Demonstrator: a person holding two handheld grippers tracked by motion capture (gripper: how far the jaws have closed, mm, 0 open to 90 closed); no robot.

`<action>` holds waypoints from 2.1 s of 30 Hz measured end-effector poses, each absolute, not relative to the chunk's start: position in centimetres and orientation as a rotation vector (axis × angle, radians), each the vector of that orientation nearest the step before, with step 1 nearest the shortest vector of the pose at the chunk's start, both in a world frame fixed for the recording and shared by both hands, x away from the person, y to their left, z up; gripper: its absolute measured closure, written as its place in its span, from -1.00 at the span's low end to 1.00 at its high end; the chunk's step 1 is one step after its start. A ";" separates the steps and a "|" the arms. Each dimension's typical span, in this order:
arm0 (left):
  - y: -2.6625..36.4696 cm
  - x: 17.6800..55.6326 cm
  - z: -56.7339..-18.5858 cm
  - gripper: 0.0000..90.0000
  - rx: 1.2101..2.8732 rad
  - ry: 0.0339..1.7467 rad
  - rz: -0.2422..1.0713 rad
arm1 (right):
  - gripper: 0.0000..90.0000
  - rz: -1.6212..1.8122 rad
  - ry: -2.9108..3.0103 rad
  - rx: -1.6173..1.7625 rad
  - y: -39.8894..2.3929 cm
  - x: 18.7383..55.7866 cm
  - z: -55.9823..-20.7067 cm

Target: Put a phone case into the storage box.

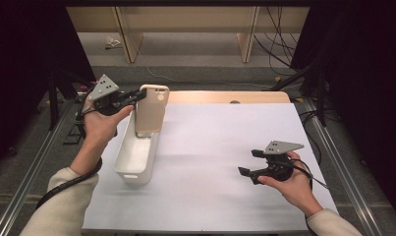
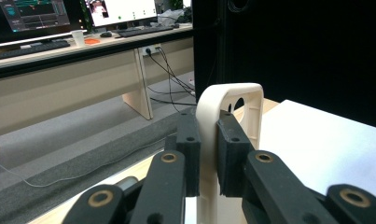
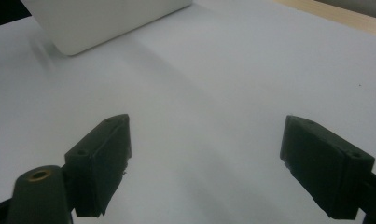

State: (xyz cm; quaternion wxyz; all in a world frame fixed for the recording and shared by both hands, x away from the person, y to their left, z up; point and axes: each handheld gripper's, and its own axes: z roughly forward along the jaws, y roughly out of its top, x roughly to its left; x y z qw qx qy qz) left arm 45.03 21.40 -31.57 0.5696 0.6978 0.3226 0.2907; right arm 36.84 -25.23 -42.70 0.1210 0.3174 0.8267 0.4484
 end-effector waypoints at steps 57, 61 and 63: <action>25.1 48.1 -35.2 0.80 1.620 0.858 0.704 | -0.62 1.340 2.392 0.918 -25.7 36.4 -42.5; 25.1 48.4 -35.7 0.80 1.625 0.865 0.697 | -0.62 1.341 2.392 0.919 -25.7 36.4 -42.5; 25.1 48.5 -35.9 0.80 1.633 0.867 0.694 | -0.63 1.340 2.392 0.920 -25.7 36.3 -42.5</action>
